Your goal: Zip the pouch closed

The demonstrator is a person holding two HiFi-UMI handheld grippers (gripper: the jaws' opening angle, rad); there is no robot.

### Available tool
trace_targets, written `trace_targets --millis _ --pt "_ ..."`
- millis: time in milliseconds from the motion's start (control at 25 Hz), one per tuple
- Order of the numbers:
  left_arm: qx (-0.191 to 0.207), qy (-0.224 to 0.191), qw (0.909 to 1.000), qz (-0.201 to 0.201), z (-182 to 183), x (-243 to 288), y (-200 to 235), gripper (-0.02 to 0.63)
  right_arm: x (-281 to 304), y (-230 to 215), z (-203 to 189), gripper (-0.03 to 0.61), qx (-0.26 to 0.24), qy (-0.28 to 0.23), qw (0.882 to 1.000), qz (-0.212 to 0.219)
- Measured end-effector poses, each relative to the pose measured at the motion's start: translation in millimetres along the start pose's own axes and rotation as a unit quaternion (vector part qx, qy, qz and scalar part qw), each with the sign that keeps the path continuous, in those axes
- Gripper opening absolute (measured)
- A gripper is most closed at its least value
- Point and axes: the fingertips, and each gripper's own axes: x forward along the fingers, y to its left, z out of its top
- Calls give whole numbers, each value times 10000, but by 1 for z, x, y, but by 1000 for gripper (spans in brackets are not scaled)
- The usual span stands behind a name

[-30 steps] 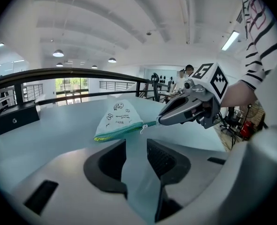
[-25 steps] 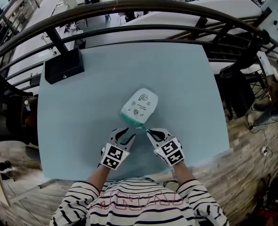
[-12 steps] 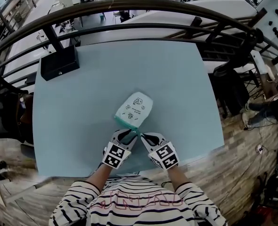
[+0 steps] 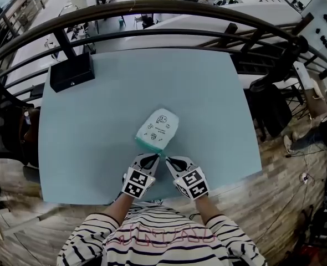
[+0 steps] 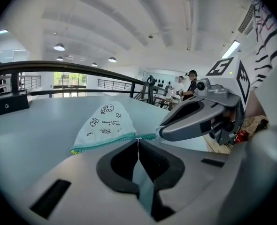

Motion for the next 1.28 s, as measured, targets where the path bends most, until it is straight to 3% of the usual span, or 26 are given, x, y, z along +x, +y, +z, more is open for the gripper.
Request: trace_targets --millis 440,640,920,1280 --pt "-176 50 9996 203 8 1 -5 26 -14 -13 3 37 81 -130 9992 -379" --pt "-475 164 9972 547 8 2 12 26 -21 -22 9 37 25 -180 9973 -712" --pt "-563 323 9937 911 1 -3 37 26 -23 -28 11 35 148 -246 9964 -796" --pt "-467 320 9926 1071 4 -8 52 26 -17 -30 14 35 186 -292 9957 -857"
